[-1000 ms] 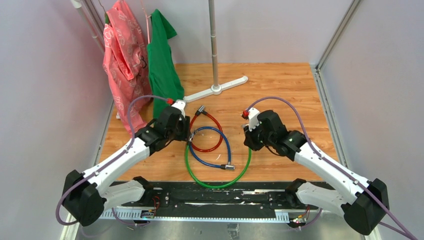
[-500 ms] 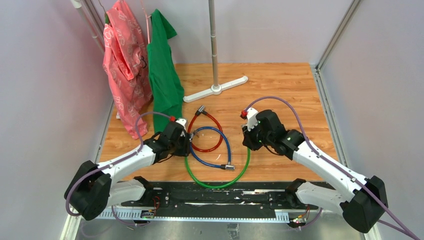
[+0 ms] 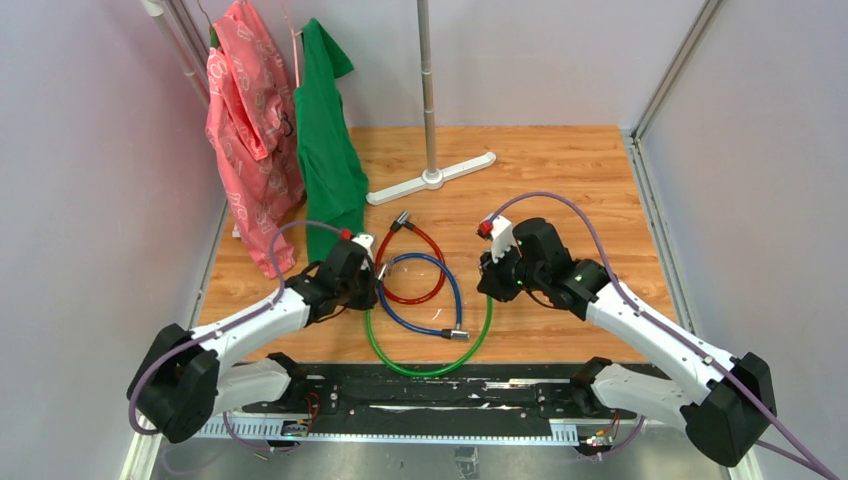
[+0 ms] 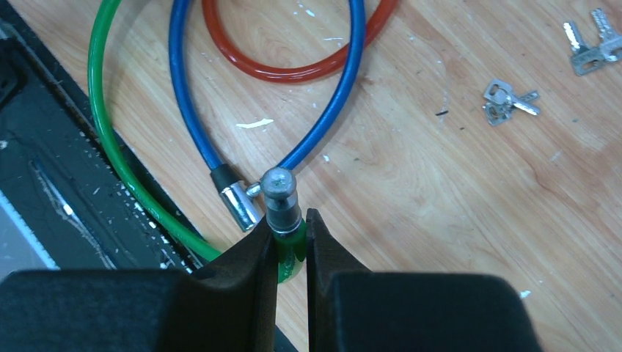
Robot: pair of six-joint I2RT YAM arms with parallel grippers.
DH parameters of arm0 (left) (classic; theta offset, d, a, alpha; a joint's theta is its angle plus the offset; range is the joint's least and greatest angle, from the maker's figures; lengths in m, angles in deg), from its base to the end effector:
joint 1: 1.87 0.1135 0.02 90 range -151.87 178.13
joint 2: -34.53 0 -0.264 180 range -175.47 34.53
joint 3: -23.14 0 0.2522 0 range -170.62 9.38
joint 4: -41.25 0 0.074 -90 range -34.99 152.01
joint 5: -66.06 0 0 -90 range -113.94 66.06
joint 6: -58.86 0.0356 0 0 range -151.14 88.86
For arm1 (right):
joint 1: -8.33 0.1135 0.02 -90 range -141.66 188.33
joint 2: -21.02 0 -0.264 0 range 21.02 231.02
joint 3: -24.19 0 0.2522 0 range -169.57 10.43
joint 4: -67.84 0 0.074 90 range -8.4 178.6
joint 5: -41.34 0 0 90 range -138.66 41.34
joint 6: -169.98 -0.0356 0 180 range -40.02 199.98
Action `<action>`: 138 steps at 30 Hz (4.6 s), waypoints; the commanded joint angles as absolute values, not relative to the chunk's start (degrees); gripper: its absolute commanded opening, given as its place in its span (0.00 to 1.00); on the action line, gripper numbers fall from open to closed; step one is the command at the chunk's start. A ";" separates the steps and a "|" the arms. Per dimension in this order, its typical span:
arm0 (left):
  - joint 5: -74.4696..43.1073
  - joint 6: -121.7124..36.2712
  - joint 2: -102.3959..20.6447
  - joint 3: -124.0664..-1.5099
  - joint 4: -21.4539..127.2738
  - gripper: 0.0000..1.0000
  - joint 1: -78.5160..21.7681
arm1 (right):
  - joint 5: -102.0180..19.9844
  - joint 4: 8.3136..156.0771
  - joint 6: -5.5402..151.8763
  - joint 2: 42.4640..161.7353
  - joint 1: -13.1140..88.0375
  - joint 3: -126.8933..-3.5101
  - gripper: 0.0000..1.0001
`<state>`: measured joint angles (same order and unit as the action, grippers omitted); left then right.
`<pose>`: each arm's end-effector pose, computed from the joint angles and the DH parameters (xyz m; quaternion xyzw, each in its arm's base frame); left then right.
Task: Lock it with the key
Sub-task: Pick up the lock from the center of the board.
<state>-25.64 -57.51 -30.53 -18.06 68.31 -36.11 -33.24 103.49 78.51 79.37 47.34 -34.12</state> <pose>0.1729 -0.1164 0.1658 0.0597 0.9404 -0.1567 0.2958 0.1663 0.1469 0.2749 -0.3417 0.8151 0.2685 0.3830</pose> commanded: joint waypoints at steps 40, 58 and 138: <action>-33.78 9.07 -26.41 -37.06 59.34 0.00 -54.90 | -44.27 49.99 87.48 92.09 59.14 -18.89 0.01; -35.26 7.71 -29.33 -36.87 60.66 0.00 -56.15 | -42.05 63.97 84.47 78.97 57.64 -13.77 0.60; -31.54 -19.54 -23.05 -37.34 57.37 0.00 -52.67 | -36.03 52.82 67.43 70.84 51.51 -10.33 0.00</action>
<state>-35.32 -15.07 -24.52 -35.63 58.57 -52.44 -39.62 27.56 57.07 80.37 49.35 -0.42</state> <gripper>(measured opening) 0.070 0.181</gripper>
